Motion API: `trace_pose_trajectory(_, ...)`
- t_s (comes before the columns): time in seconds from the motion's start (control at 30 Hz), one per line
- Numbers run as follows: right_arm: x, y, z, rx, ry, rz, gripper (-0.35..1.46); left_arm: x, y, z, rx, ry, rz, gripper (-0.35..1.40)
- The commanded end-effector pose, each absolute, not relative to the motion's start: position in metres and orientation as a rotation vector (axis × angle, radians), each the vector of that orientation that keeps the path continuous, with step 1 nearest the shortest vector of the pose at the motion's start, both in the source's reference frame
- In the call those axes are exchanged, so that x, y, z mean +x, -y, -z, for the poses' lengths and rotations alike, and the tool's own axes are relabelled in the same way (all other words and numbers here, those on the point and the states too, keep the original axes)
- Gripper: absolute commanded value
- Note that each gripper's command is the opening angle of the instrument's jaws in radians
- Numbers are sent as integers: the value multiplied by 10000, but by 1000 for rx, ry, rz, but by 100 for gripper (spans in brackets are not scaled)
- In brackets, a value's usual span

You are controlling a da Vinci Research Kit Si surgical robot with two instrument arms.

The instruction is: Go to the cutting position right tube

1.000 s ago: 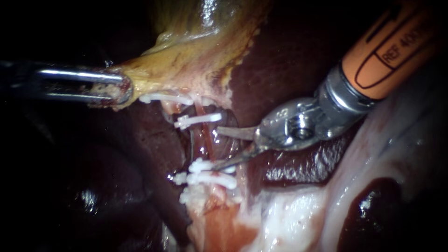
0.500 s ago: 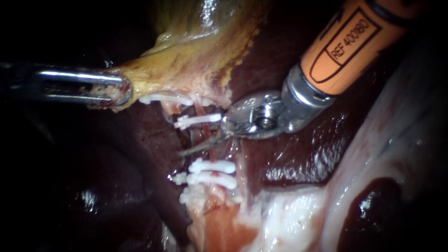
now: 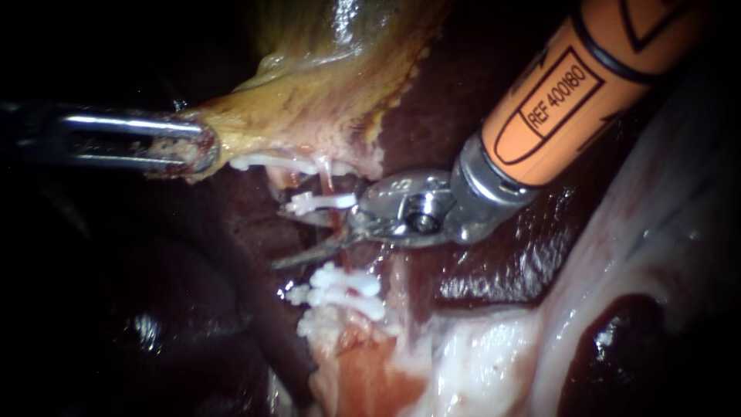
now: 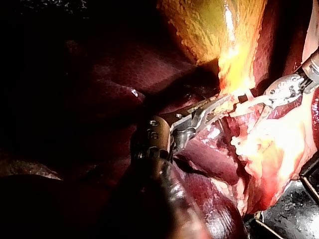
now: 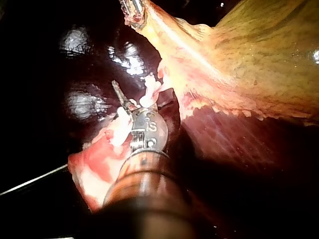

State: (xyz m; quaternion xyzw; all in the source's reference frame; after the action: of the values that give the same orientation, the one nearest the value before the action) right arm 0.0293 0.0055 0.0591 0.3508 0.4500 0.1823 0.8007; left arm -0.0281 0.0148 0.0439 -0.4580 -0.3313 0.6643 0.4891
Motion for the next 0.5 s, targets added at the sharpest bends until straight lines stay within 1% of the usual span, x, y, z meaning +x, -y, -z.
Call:
trace_pose_trajectory(0.03,294,-54,-586,767,-977,-382,133,-281,-148,-440,-1113,806,-1614,-35)
trace_pose_trajectory(0.23,299,-50,-569,845,-1022,-361,130,-281,-148,-441,-1110,809,-1609,-35)
trace_pose_trajectory(0.5,302,-44,-556,900,-1034,-320,128,-280,-148,-441,-1110,809,-1609,-35)
